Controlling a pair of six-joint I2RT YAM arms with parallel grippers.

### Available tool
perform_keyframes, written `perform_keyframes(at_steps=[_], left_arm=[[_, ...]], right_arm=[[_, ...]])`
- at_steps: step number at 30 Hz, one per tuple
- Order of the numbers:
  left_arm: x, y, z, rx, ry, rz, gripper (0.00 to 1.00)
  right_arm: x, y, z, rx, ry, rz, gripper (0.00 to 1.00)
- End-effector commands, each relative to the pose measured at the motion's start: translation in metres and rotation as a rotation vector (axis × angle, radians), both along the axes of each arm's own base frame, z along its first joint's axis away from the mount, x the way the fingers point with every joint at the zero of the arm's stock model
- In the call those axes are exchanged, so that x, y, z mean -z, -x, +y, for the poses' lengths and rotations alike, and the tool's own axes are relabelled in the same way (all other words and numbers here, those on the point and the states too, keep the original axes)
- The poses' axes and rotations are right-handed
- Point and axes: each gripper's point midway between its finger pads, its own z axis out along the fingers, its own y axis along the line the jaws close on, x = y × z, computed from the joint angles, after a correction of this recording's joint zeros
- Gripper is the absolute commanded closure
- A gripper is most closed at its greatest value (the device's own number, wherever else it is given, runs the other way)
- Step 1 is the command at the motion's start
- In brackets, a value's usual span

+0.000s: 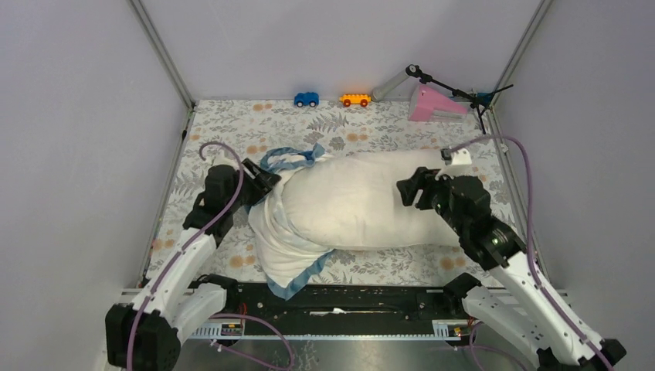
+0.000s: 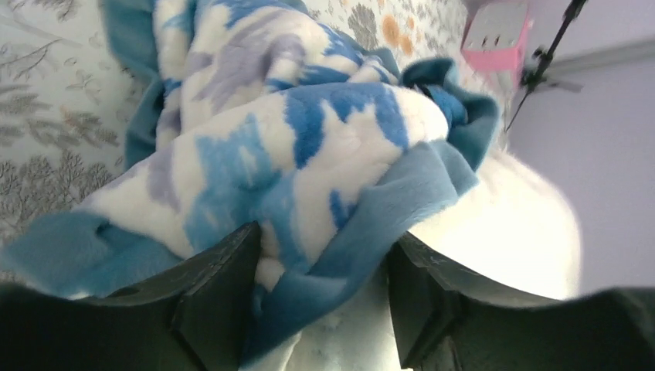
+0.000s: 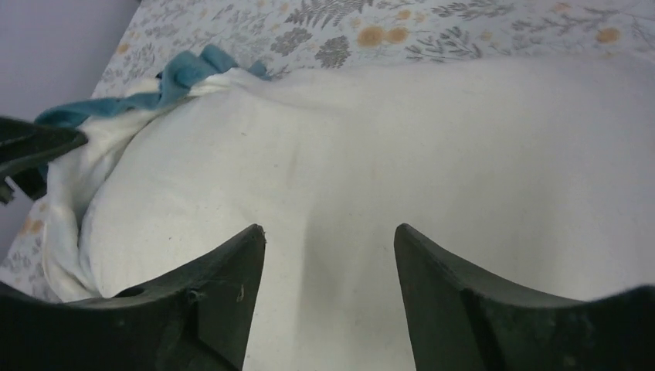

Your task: Remove the pillowcase from the pillow

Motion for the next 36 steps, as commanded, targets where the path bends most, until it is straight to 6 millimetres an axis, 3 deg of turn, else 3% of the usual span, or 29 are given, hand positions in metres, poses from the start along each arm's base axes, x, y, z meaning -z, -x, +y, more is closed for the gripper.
perform_keyframes(at_steps=[1,6,9,11,16,19,21,23,25,27,30,36], left_arm=[[-0.05,-0.028,-0.038,0.227,-0.126,-0.2,0.39],[-0.054,-0.037,-0.061,0.283,-0.141,-0.159,0.38],[-0.052,-0.046,-0.066,0.266,-0.134,-0.165,0.54],[-0.053,-0.06,-0.067,0.24,-0.129,-0.18,0.65],[-0.062,-0.104,-0.094,0.283,-0.099,-0.176,0.89],[-0.08,-0.119,-0.113,0.339,-0.097,-0.2,0.91],[-0.098,-0.12,-0.118,0.351,-0.123,-0.252,0.85],[-0.111,-0.116,-0.113,0.317,-0.16,-0.277,0.6],[-0.111,-0.107,-0.106,0.283,-0.192,-0.266,0.36],[-0.101,-0.095,-0.091,0.228,-0.242,-0.219,0.24],[-0.08,-0.064,-0.074,0.193,-0.309,-0.142,0.2],[-0.044,0.007,-0.058,0.233,-0.348,-0.047,0.16]], right_arm=[[-0.008,-0.002,0.056,-0.331,0.07,0.06,0.23],[-0.011,0.019,0.091,-0.551,0.134,0.122,0.05],[-0.01,0.042,0.113,-0.625,0.248,0.077,0.0],[0.001,0.056,0.126,-0.667,0.34,0.083,0.0],[0.034,0.047,0.134,-0.601,0.55,0.085,0.01],[0.05,0.029,0.133,-0.511,0.587,0.07,0.0],[0.059,0.018,0.133,-0.439,0.589,0.067,0.0],[0.069,0.008,0.132,-0.364,0.592,0.08,0.0],[0.076,0.001,0.133,-0.322,0.595,0.093,0.0],[0.082,-0.004,0.136,-0.305,0.587,0.104,0.0],[0.096,-0.01,0.137,-0.297,0.582,0.132,0.0],[0.13,-0.02,0.129,-0.267,0.565,0.228,0.0]])
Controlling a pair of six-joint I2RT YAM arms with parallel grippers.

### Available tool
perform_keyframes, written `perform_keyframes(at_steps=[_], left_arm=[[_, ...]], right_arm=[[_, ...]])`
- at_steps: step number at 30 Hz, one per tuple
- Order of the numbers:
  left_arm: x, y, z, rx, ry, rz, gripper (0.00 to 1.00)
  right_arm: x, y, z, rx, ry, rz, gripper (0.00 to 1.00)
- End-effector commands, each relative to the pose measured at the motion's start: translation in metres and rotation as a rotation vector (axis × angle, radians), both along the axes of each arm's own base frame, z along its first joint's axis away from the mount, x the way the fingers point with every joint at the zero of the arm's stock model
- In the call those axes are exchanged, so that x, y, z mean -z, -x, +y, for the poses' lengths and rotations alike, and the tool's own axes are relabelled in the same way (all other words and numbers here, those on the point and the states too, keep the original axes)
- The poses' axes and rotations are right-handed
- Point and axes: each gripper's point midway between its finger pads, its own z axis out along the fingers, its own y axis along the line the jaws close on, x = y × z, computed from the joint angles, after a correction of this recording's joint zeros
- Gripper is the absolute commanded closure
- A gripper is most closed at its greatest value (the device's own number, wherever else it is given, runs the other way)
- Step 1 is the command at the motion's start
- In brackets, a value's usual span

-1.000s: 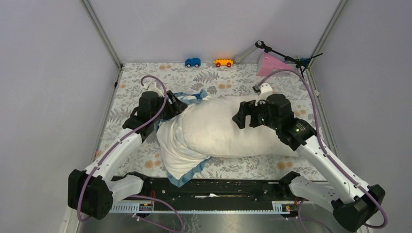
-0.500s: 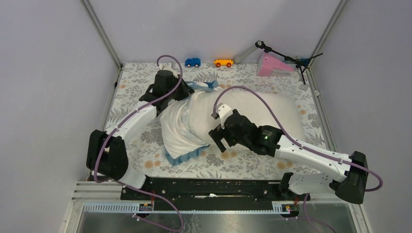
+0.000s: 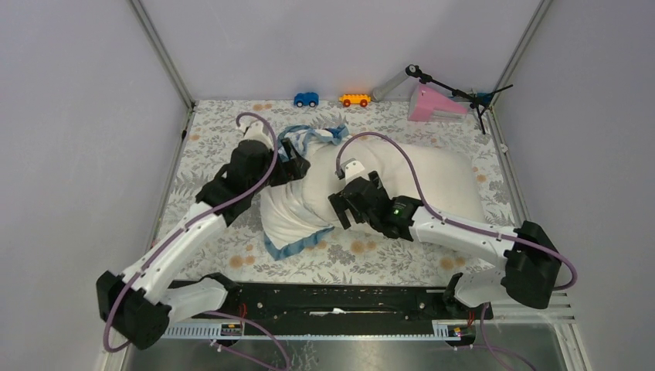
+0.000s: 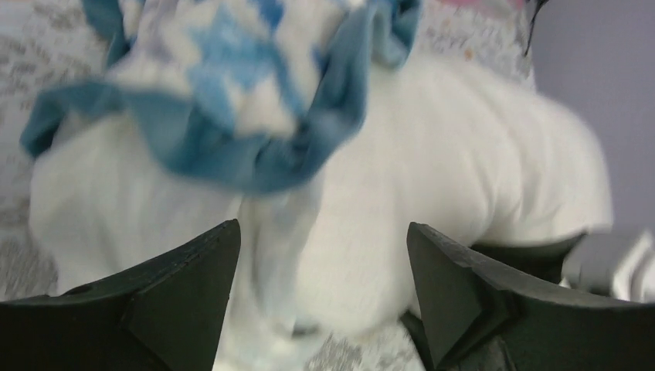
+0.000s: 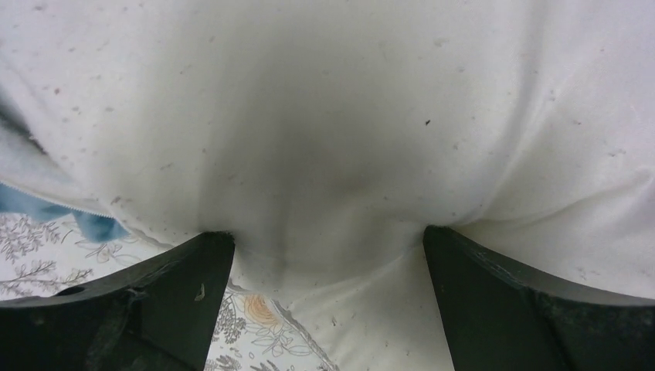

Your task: Remove the pillowcase from the pillow

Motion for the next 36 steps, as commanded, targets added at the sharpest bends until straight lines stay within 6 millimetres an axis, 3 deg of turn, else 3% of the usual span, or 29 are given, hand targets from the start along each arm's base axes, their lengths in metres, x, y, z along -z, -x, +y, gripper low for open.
perform_keyframes(at_steps=[1,5,9,11,14,17,21,23,29,32,36], left_arm=[[0.034,0.045,0.022,-0.035,-0.061,0.081,0.14],[0.052,0.069,0.024,-0.033,-0.008,0.103,0.06],[0.072,0.07,0.014,0.005,0.013,0.12,0.01],[0.08,0.064,0.011,0.003,0.004,0.133,0.01],[0.1,0.056,0.02,-0.061,-0.049,0.165,0.01],[0.121,0.052,0.03,-0.112,-0.062,0.197,0.08],[0.144,0.051,0.06,-0.23,-0.015,0.217,0.47],[0.148,0.052,0.077,-0.298,0.022,0.207,0.62],[0.15,0.054,0.111,-0.428,0.042,0.182,0.74],[0.154,0.053,0.116,-0.454,0.031,0.204,0.81],[0.16,0.053,0.118,-0.479,0.043,0.229,0.87]], right_arm=[[0.02,-0.014,-0.005,0.079,-0.029,0.02,0.01],[0.022,-0.01,0.005,0.05,-0.083,0.031,0.06],[0.018,-0.007,0.014,0.006,-0.115,0.045,0.14],[0.018,-0.006,0.016,-0.003,-0.11,0.056,0.35],[0.018,-0.005,0.011,0.009,-0.098,0.058,0.77],[0.014,-0.006,0.002,0.044,-0.101,0.032,1.0],[-0.005,-0.014,-0.021,0.142,-0.108,-0.042,1.0],[-0.019,-0.019,-0.039,0.203,-0.133,-0.079,1.0],[-0.08,-0.029,-0.099,0.379,-0.312,-0.227,1.0],[-0.118,-0.024,-0.134,0.473,-0.378,-0.343,1.0],[-0.15,-0.016,-0.164,0.541,-0.375,-0.432,1.0]])
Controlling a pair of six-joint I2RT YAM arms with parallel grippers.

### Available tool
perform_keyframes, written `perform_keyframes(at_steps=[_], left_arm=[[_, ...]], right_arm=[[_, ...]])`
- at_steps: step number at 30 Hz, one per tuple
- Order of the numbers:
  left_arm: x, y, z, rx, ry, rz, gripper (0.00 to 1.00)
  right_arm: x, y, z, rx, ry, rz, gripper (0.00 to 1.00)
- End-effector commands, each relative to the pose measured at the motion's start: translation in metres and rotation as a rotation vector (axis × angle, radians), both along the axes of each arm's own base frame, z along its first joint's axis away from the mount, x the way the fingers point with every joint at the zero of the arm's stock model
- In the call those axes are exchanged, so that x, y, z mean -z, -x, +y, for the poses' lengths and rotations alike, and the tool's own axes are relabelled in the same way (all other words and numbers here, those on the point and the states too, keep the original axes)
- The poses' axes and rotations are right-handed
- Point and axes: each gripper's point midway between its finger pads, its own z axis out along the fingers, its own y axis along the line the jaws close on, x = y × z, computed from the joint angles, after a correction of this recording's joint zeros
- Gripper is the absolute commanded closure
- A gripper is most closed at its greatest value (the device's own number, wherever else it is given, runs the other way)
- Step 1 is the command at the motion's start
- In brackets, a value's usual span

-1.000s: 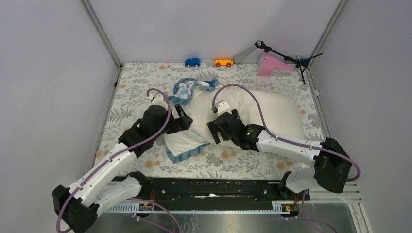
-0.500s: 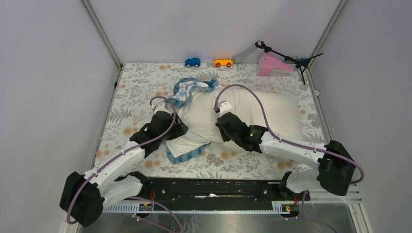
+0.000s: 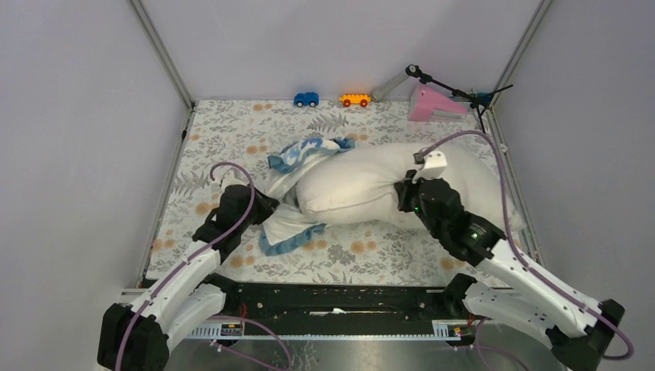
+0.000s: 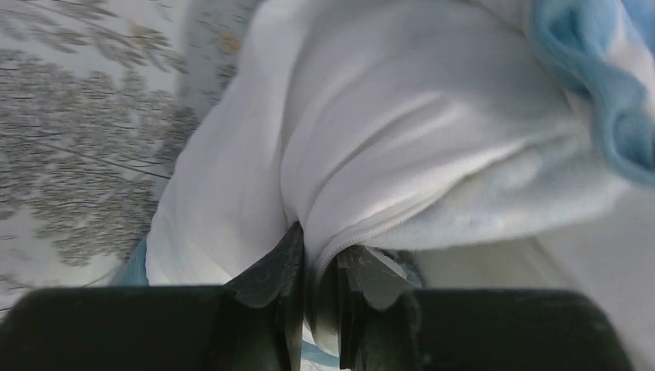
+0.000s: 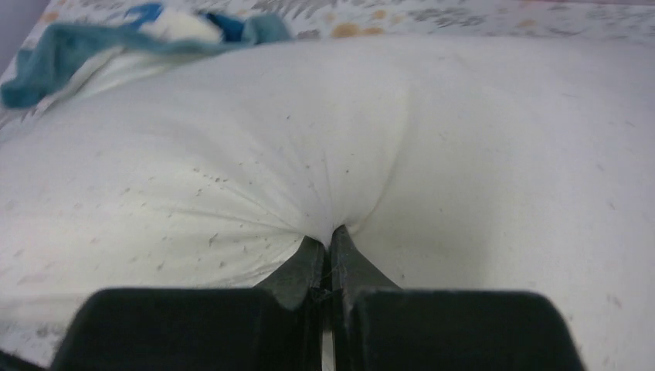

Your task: Remove the pillowcase from the pillow

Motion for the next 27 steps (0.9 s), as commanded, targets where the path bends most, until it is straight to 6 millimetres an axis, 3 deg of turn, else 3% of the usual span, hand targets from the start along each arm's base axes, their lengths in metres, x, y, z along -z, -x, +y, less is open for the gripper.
perform_keyframes(at_steps=[1,8,14,17,21,23,27], left_arm=[[0.032,0.001,0.049,-0.198,-0.131,0.084,0.88],[0.03,-0.001,0.063,-0.312,-0.131,0.109,0.91],[0.012,-0.005,0.101,-0.579,-0.177,0.137,0.98],[-0.005,-0.023,0.104,-0.628,-0.172,0.124,0.98],[-0.045,-0.065,0.106,-0.68,-0.124,0.044,0.98],[-0.068,-0.09,0.122,-0.746,-0.114,-0.008,0.97],[-0.113,-0.141,0.178,-0.837,-0.067,-0.042,0.98]], right_arm=[[-0.062,-0.01,-0.083,0.351,0.035,-0.178,1.0],[-0.108,0.004,-0.122,0.502,-0.059,-0.291,1.0],[-0.173,0.014,-0.152,0.629,-0.185,-0.462,1.0],[-0.2,0.004,-0.145,0.632,-0.171,-0.494,1.0],[-0.223,-0.026,-0.116,0.611,-0.145,-0.519,1.0],[-0.24,-0.039,-0.109,0.631,-0.116,-0.553,1.0],[-0.272,-0.074,-0.089,0.638,-0.099,-0.593,1.0]])
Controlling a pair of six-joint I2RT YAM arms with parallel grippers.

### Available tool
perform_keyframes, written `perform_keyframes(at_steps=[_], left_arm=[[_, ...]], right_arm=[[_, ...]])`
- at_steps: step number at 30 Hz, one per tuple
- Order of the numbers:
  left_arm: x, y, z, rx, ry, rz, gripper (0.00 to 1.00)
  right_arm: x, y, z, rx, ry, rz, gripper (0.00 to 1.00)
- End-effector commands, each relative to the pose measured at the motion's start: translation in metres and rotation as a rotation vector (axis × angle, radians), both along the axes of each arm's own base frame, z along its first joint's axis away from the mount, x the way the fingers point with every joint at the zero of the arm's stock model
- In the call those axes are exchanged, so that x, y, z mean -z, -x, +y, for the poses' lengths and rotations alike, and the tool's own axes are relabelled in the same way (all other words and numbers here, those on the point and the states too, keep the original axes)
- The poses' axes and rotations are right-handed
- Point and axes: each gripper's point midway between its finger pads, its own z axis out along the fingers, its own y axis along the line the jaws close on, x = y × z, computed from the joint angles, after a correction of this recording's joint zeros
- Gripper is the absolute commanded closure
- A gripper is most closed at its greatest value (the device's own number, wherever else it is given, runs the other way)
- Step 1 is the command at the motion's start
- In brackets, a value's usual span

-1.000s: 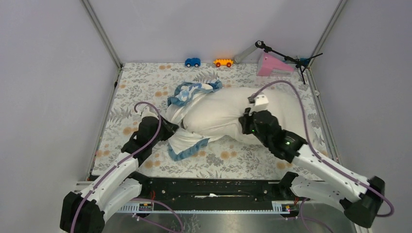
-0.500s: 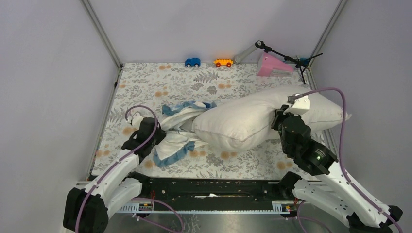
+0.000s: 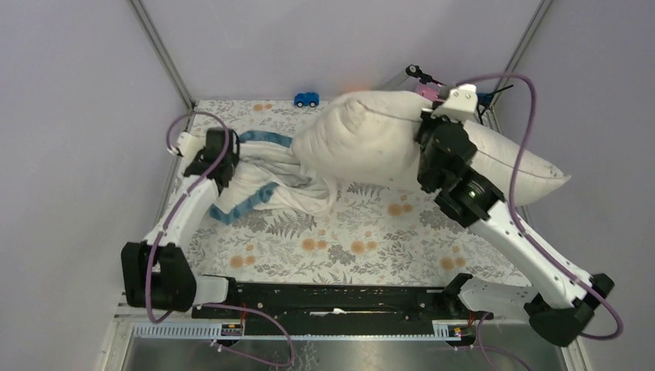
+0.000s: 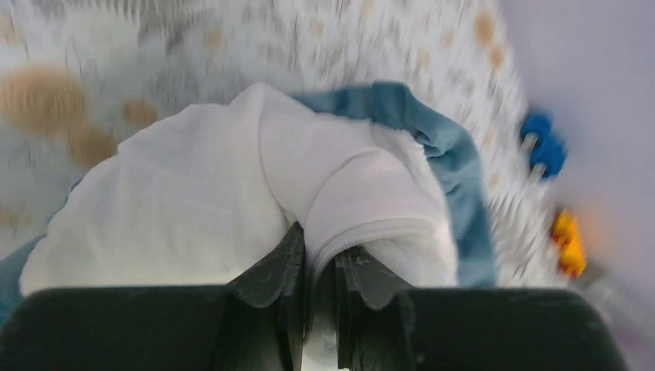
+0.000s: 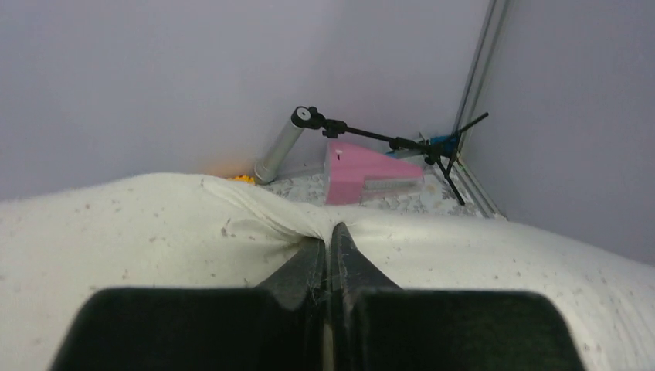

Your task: Remove the pillowcase from the pillow

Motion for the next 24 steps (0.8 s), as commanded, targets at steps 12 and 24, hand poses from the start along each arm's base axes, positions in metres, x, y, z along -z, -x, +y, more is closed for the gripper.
perform_keyframes(at_steps=[12,24], left_arm=[[-0.085,-0.056,0.047,0.095,0.008,-0.334,0.01],[-0.038,-0.014,-0.003,0.341,-0.22,-0.39,0.01]], right_arm=[[0.004,-0.049,0.167,-0.718,-0.047,0.171,0.02],[0.175,-0.044,0.056,-0.419,-0.172,0.377,0.0]])
